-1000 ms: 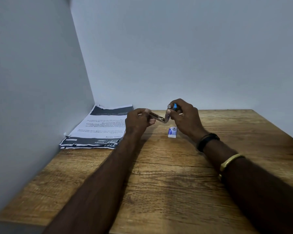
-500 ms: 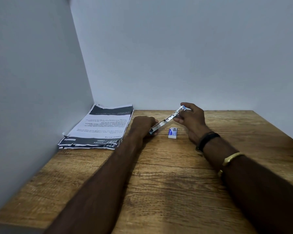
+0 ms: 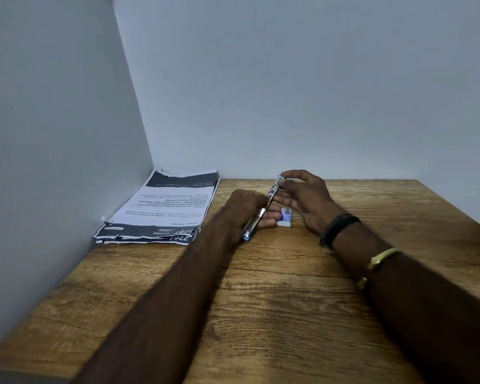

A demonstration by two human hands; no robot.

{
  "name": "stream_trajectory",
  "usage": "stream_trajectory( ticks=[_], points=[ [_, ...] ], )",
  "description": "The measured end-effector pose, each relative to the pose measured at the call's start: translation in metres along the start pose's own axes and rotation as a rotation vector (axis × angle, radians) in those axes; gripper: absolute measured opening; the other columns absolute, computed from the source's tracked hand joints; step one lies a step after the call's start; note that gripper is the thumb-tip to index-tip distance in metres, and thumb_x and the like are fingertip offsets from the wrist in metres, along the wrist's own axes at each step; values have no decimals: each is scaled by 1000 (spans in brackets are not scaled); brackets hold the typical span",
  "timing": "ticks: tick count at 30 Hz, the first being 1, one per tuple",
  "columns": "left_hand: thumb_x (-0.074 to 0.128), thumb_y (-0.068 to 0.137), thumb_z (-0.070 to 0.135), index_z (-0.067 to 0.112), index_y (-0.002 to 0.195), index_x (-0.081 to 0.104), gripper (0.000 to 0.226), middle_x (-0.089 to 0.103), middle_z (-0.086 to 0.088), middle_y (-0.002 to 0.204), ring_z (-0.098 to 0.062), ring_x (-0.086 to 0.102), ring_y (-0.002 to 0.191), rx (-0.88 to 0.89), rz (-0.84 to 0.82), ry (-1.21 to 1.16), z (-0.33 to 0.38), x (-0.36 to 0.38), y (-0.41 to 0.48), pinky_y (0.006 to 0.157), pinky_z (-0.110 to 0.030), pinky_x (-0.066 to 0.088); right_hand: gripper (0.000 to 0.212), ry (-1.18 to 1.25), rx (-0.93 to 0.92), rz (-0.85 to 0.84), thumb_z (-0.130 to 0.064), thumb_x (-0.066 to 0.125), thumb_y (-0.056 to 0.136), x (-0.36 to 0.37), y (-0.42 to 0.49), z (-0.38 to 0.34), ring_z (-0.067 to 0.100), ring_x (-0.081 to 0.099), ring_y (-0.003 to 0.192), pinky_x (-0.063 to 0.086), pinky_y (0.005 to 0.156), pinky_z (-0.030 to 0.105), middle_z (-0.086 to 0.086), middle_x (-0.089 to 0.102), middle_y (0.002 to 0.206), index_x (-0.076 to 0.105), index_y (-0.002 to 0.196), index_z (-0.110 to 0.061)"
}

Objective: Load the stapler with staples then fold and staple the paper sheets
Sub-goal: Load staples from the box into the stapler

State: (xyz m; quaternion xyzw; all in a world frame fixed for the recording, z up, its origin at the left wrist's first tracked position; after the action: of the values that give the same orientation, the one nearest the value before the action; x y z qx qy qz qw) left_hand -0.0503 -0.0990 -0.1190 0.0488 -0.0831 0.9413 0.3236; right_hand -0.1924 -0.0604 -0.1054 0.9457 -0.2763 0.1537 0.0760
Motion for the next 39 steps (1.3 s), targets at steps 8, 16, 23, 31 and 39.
stream_trajectory(
  ticks=[8,16,23,31,39],
  points=[
    [48,89,45,6,87,71,45,74,-5,68,-20,62,48,67,224,539,21,-19,2,51,-24,47,4,-28,85,-30,0,65,96,3,-5,9,30,80,76,65,65,35,25,75,97,69,95,0],
    [50,81,72,11,81,72,65,75,-2,68,-23,72,60,67,280,726,24,-14,15,72,-34,59,8,-4,71,-45,-2,66,94,4,-9,7,30,80,80,64,66,34,17,79,81,71,98,3],
    [53,74,66,10,82,72,59,76,-5,71,-21,68,52,53,271,638,24,-11,13,57,-27,51,7,-1,65,-52,-2,71,91,3,-10,6,30,80,82,65,67,34,18,80,83,69,96,3],
    [54,77,57,12,83,71,48,77,-2,67,-19,75,61,60,284,678,26,-11,9,61,-26,56,5,-53,60,-21,6,72,90,1,-11,8,28,80,80,65,66,34,16,79,80,71,88,1],
    [52,76,44,5,84,73,45,78,-11,71,-23,71,60,19,209,575,20,-6,7,60,-30,52,7,-134,51,53,5,77,85,-8,-8,9,25,80,72,64,64,31,14,78,77,73,84,-1]
  ],
)
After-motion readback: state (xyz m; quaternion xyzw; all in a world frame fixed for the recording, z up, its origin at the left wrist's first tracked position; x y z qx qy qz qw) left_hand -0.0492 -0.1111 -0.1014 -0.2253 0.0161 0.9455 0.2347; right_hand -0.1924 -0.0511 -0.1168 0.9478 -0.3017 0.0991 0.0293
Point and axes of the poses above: each hand's wrist, its own y-axis towards the middle knuckle, its own x-axis out of the palm, z = x × y, the point moved 10 cm from there along y, towards the middle knuckle
